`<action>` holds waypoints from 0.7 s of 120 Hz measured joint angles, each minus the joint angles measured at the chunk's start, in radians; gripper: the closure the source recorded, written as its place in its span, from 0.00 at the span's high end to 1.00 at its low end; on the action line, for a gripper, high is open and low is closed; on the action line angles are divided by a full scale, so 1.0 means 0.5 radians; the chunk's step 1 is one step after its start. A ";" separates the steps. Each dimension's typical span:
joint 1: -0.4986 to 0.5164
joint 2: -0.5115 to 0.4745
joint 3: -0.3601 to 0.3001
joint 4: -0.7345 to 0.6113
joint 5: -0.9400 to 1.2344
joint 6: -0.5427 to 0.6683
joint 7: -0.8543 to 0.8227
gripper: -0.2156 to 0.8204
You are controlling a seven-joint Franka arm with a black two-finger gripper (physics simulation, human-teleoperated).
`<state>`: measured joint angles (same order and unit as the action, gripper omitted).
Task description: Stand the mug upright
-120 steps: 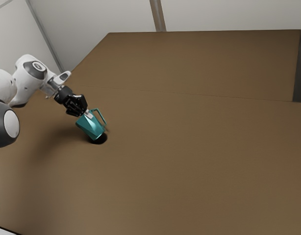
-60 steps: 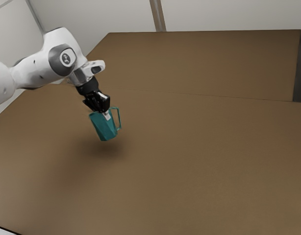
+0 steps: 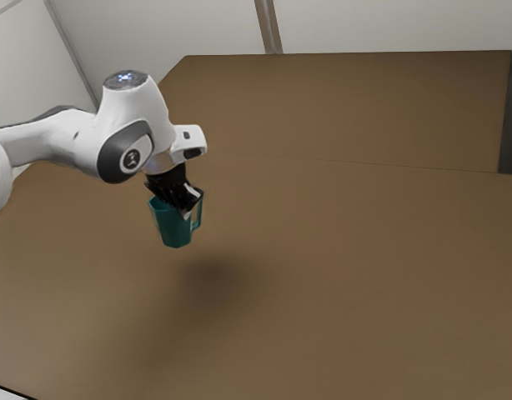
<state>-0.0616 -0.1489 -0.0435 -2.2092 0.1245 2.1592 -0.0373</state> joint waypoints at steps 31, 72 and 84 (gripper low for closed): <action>-0.061 -0.089 -0.038 -0.217 -0.096 0.197 -0.413 0.03; -0.048 0.085 -0.039 -0.348 -0.166 0.509 -0.780 0.03; -0.045 0.121 -0.037 -0.349 -0.163 0.568 -0.853 0.03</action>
<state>-0.0841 -0.0883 -0.0617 -2.3839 0.0430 2.4431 -0.4636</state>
